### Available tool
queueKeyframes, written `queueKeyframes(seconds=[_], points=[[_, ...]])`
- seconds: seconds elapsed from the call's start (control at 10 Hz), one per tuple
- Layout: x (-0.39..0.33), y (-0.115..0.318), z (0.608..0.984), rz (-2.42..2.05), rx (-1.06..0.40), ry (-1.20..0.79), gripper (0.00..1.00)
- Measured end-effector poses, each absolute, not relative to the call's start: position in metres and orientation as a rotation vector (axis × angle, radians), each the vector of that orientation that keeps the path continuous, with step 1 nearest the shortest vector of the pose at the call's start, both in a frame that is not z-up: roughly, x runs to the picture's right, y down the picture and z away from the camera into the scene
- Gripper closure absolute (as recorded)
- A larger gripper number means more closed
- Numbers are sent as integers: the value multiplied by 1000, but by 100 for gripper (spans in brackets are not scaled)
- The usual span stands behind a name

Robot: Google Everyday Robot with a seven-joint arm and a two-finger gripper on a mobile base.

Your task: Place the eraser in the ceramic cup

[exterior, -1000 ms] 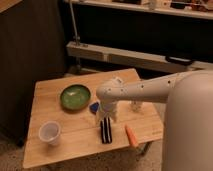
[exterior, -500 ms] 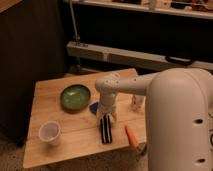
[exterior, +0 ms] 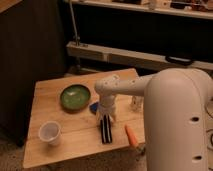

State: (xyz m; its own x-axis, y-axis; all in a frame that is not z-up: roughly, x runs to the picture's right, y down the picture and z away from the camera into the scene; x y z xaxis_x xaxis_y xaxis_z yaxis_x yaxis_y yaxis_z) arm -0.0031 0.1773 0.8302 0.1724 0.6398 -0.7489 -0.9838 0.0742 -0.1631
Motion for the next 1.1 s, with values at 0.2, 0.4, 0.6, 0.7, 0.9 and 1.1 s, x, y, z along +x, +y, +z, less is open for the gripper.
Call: queueKeyframes(seconds=[0.2,0.4,0.6,0.7,0.9,1.1], points=[[4,182,837,1319,-756,588,35],[1,188,843,1307,-761,598,35],[3,190,849,1333,-750,608,51],[2,189,849,1342,-747,606,61],[-7,188,849,1368,-735,589,80],[-22,185,842,1399,-710,511,97]])
